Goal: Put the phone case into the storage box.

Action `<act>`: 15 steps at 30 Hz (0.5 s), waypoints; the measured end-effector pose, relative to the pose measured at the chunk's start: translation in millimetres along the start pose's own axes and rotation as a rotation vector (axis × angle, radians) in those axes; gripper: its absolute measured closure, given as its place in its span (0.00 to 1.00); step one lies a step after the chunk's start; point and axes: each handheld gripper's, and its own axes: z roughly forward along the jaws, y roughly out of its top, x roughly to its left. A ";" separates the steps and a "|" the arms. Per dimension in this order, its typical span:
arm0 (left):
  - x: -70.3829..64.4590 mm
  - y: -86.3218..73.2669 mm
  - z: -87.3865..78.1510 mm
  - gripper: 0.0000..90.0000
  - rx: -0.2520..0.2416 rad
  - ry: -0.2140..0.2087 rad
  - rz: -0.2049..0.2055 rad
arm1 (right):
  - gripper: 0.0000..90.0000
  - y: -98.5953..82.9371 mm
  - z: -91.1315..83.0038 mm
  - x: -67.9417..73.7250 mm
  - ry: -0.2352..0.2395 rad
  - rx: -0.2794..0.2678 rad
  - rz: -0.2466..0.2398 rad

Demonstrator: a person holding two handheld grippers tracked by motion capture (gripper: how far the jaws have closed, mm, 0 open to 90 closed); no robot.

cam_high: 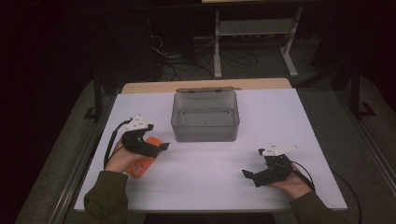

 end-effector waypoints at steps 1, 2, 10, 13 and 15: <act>0.0 0.0 0.0 0.00 0.000 0.000 0.000 | 0.00 0.0 0.0 0.0 0.000 0.000 0.000; 1.4 0.0 -1.9 0.00 -0.004 0.004 -0.004 | 0.00 -0.1 0.0 -0.2 -0.001 0.001 -0.002; 7.6 -1.5 -9.2 0.00 0.000 0.043 -0.011 | 0.00 -0.3 -0.6 -0.6 0.000 -0.001 0.000; 9.4 -2.0 -11.3 0.00 0.000 0.051 -0.010 | 0.00 -0.3 -0.4 -0.5 0.000 -0.001 0.000; 10.9 -2.8 -13.5 0.00 -0.001 0.059 -0.017 | 0.00 -0.2 -0.5 -0.6 -0.001 -0.002 0.002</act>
